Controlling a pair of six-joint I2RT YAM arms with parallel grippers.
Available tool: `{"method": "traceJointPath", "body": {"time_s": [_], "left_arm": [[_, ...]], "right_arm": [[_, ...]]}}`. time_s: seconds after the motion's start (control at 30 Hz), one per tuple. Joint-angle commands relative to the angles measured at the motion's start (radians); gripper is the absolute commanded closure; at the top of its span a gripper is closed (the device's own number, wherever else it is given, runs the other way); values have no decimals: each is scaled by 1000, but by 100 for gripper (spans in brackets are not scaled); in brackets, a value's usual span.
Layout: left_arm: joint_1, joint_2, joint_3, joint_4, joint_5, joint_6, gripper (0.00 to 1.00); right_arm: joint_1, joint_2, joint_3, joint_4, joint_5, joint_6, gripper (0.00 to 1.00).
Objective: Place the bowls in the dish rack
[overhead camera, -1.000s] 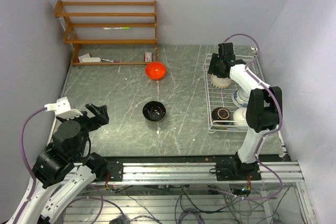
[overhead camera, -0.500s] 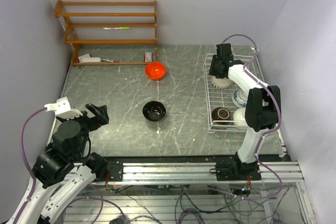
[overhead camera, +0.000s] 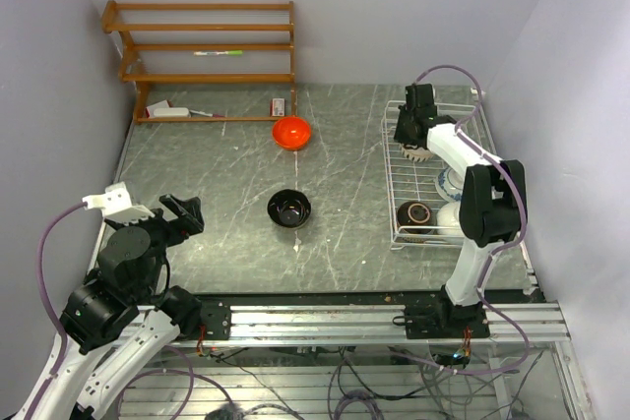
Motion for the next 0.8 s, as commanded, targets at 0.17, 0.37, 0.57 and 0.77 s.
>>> {"method": "traceJointPath", "body": {"time_s": [0.17,0.37,0.57,0.77], "left_arm": [[-10,-13,14,13,-13,-5,1],[-11,-17,14,12,-17,-7,1],[-13,-9,17,10,-20,-8,1],[-17,-4,14,11,-19,-8,1]], "right_arm": [[-6,-158,-98,134,-197,61,100],[-40,-252,-174,292,-375,183,100],[-132,-243,-281,494,-571,319,100],[-260,-172,-411,785,-824,523,100]]}}
